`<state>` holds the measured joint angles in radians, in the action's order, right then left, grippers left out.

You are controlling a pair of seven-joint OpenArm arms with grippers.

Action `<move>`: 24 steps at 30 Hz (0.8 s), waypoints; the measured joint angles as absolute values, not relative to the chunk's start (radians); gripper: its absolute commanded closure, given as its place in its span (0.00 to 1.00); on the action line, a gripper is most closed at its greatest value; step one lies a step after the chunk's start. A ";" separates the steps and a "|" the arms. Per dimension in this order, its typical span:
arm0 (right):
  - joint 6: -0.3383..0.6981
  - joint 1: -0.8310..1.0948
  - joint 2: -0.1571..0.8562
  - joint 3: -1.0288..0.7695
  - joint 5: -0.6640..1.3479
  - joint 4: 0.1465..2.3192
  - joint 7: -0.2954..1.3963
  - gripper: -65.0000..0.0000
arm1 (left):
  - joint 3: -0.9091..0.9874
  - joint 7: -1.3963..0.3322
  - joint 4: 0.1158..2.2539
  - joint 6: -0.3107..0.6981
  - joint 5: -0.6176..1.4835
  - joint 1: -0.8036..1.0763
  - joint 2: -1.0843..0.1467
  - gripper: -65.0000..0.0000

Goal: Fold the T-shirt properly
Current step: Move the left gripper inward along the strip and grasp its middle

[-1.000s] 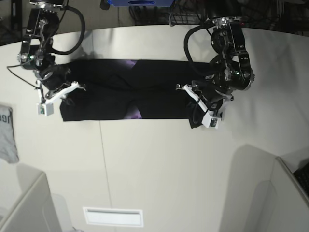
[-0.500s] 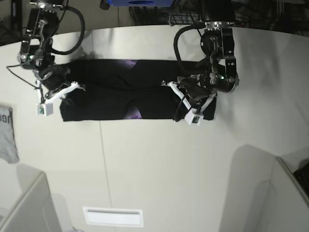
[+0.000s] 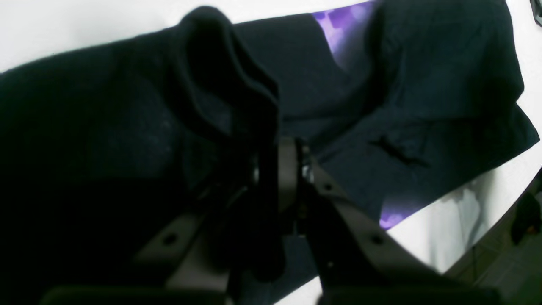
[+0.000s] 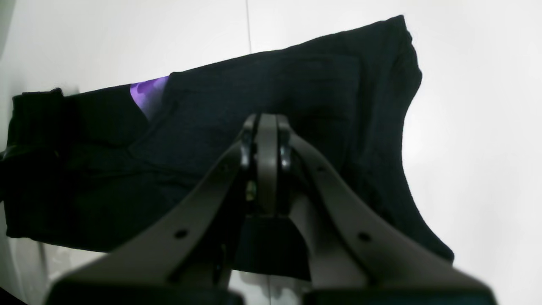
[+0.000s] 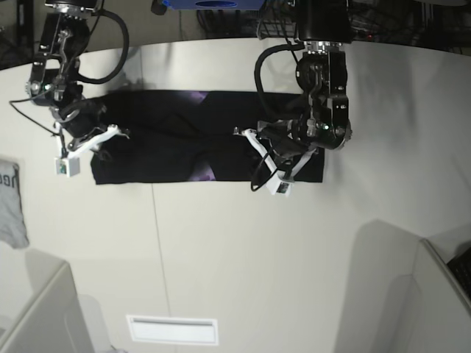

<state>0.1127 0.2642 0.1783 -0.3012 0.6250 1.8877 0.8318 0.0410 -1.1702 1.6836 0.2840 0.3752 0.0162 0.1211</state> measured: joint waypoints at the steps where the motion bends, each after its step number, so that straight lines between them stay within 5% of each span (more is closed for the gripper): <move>1: 0.113 0.264 0.178 -0.301 0.626 1.888 0.832 1.00 | 0.030 -1.170 1.684 0.284 0.375 0.017 0.121 1.00; 24: 0.113 0.264 0.178 -0.301 0.628 1.888 0.832 1.00 | -0.046 -1.174 1.698 0.284 0.376 0.022 0.131 1.00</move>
<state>0.1127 0.2638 0.1783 -0.3012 0.6277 1.8877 0.8318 -0.0460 -1.1740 1.6978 0.2836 0.3756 0.0223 0.1310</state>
